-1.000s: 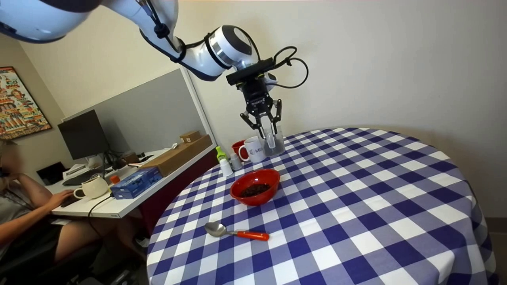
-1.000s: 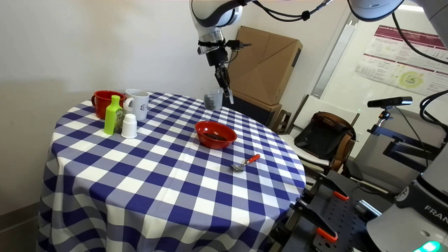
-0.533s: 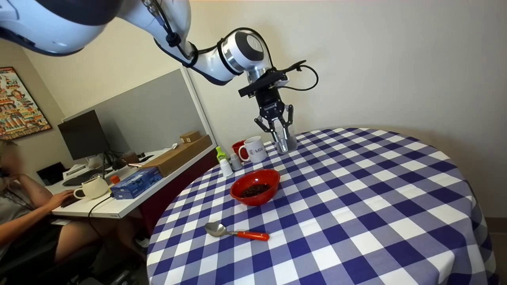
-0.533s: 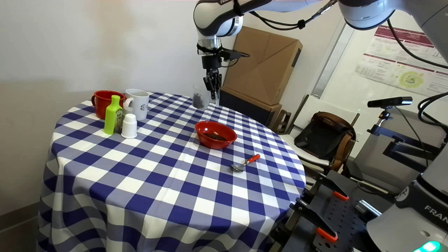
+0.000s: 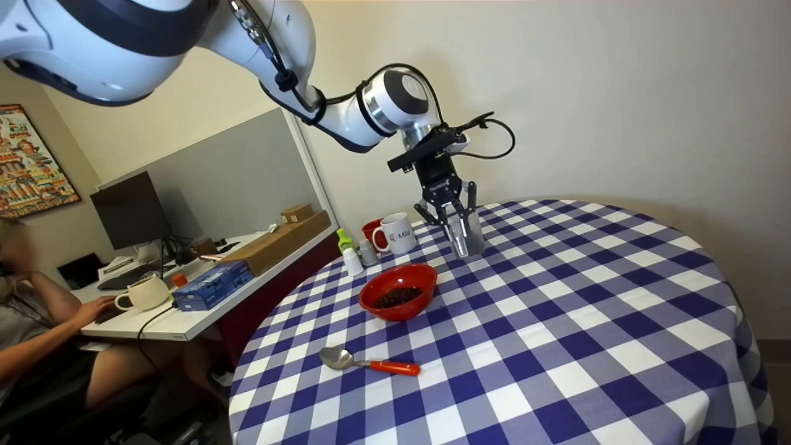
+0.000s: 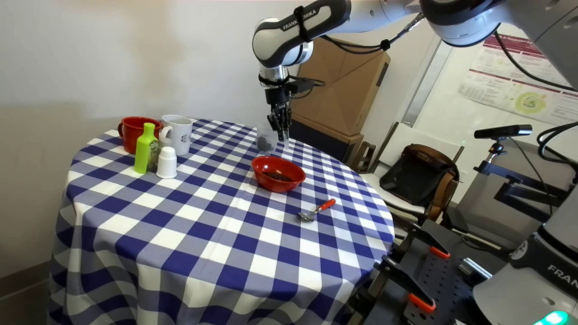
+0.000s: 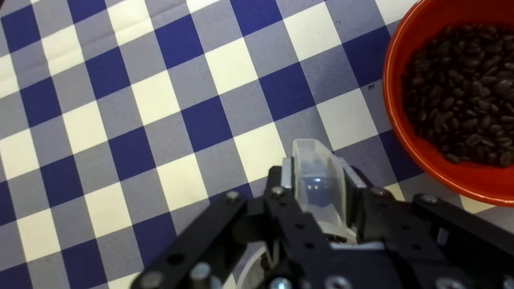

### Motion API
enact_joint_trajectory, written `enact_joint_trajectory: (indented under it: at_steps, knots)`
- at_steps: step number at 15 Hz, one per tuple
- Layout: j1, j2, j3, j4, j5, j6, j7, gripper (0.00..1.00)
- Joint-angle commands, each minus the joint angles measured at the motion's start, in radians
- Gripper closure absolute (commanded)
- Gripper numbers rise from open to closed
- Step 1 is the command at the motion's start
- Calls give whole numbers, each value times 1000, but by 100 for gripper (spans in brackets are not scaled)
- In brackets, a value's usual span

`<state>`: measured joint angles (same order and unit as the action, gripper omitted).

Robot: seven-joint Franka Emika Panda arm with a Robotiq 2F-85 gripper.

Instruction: Pick up the jar and pour some of its contents in the bowl

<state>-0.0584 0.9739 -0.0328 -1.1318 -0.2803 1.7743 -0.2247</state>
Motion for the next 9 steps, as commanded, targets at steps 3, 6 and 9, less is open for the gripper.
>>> enact_joint_trajectory:
  at_steps: [3,6,9]
  knots:
    - [0,15,-27,-35,4,18,12,93]
    - [-8,15,-20,-56,13,1,-8,47]
    - [-14,-20,-9,-108,27,15,-5,28]
